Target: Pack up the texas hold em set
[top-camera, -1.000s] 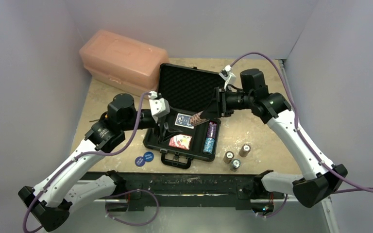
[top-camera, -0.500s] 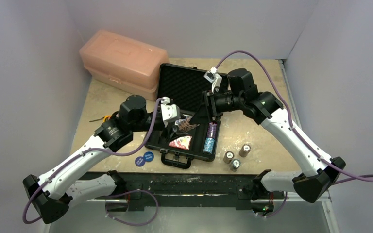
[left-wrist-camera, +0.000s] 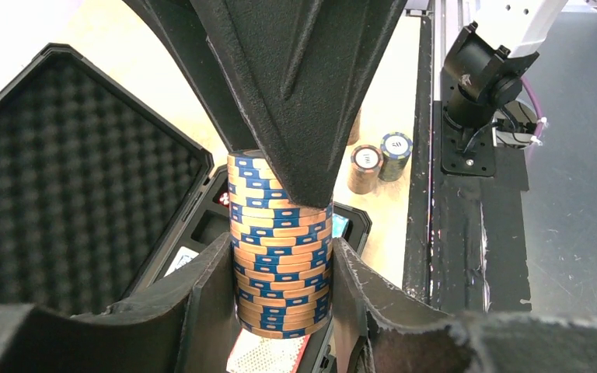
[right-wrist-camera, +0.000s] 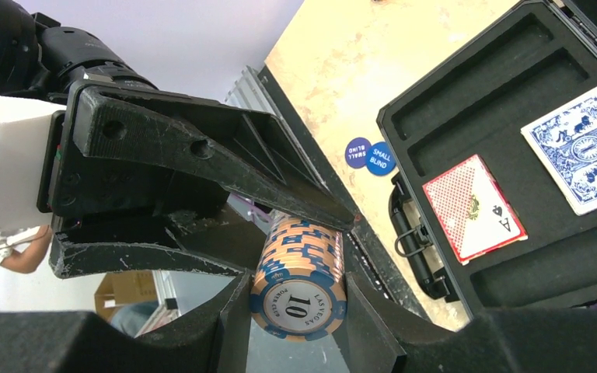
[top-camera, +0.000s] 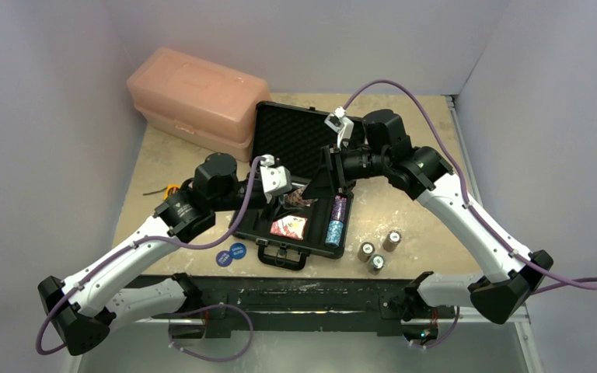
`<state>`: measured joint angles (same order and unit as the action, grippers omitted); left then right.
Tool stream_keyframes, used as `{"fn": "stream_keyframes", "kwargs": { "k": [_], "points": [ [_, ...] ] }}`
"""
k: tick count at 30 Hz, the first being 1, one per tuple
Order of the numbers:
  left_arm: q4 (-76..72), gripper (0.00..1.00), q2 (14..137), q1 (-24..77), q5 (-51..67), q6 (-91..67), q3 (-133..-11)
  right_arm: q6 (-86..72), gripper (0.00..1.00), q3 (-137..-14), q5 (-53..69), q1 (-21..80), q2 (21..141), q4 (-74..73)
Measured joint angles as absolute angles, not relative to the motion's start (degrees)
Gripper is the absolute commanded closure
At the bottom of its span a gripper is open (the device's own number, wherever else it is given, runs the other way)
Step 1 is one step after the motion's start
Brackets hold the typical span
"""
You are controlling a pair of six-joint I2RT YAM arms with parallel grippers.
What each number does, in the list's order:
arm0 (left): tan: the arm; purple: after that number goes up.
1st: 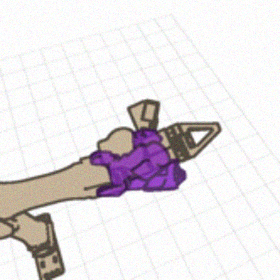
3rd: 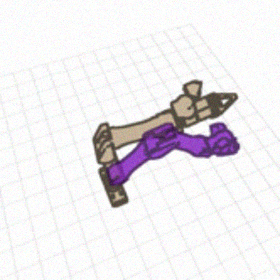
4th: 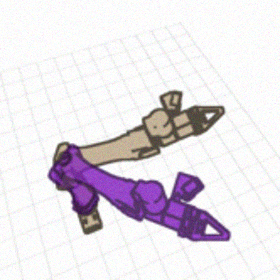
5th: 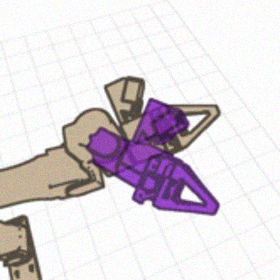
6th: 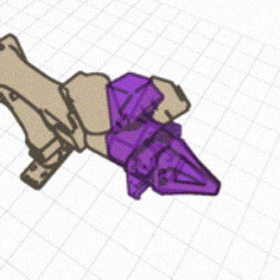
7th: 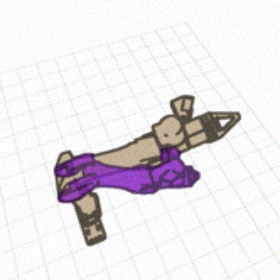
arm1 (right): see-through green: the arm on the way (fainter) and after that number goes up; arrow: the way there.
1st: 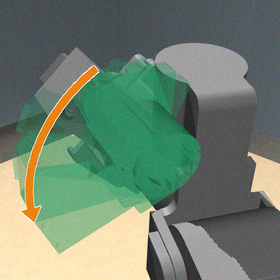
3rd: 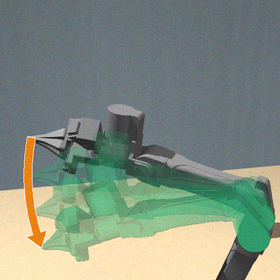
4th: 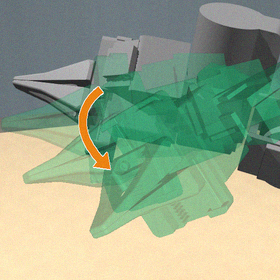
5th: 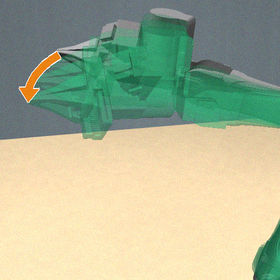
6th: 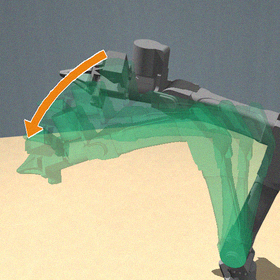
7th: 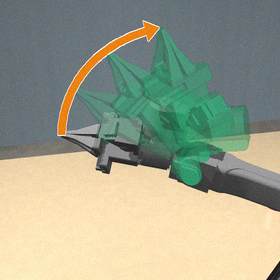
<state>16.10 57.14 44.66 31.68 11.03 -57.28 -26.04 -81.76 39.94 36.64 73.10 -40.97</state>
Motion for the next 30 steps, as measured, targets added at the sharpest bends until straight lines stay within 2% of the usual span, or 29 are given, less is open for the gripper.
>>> {"fn": "stream_keyframes", "kwargs": {
  "k": [2,4,8,9,13,21,30],
  "points": [
    [16.0,1.00,57.3,44.7,31.4,11.0,-57.3,-26.0,0.76,-81.8,39.7,36.6,73.1,-41.1],
    [16.0,1.00,57.3,44.8,31.0,10.9,-57.3,-26.0,0.48,-81.8,39.5,36.6,73.1,-41.1],
    [16.0,1.00,57.3,45.1,28.8,10.0,-57.1,-26.5,0.15,-82.1,38.3,36.8,73.1,-40.8],
    [16.0,1.00,57.2,45.2,28.0,9.9,-56.7,-26.7,0.11,-82.4,38.0,36.8,73.1,-40.7],
    [16.1,1.00,56.4,45.2,24.5,9.0,-53.6,-27.1,0.06,-84.1,35.4,37.0,73.1,-39.8],
    [17.2,1.00,53.6,45.1,17.6,7.5,-49.6,-27.0,0.05,-86.1,22.2,37.1,71.5,-39.7],
    [17.3,1.00,51.8,43.9,9.8,7.5,-47.8,-26.5,0.05,-83.4,9.8,37.1,63.5,-37.0]
  ]
}}
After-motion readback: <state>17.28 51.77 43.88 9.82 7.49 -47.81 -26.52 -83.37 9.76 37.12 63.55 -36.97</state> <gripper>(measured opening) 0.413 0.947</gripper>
